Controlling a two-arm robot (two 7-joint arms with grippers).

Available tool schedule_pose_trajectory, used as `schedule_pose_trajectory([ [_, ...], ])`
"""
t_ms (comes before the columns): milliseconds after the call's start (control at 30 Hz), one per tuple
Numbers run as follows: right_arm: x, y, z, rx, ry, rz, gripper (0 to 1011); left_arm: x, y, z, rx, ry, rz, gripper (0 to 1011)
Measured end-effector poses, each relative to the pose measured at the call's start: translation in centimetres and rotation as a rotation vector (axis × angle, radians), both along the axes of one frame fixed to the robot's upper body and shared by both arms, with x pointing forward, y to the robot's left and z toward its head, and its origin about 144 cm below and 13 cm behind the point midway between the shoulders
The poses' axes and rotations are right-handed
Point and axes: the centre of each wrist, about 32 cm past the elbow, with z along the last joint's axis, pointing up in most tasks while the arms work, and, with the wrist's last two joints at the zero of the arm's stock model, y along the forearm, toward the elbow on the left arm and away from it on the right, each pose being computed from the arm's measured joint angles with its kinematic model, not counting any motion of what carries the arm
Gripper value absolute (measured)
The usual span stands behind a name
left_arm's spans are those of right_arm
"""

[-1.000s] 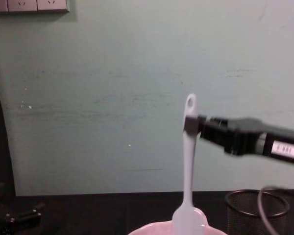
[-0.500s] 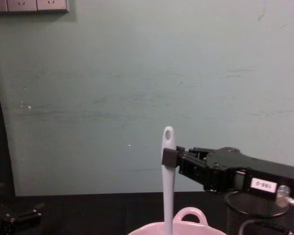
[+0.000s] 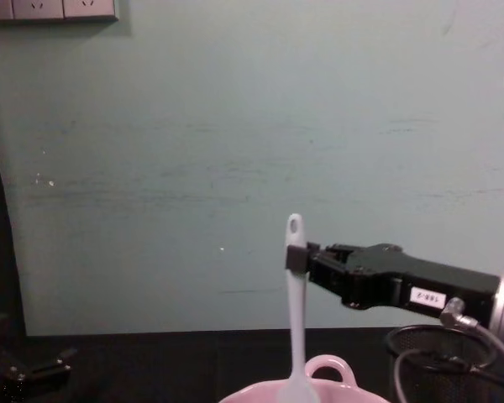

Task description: Use the one hand to pick up the spoon and stir the clear water in the bowl.

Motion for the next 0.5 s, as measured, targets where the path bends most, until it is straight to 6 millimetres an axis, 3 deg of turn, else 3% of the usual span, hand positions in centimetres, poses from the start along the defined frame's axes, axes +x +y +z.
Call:
schedule_pose_trajectory([
  [233,-0.2,-1.6,0.3,0.001,-0.024,-0.036,110,0.0,0.0,0.0,0.0,0.0,0.0,1005],
  [500,-1.7,-2.7,0.5,-0.027,-0.02,-0.029,110,0.0,0.0,0.0,0.0,0.0,0.0,1005],
])
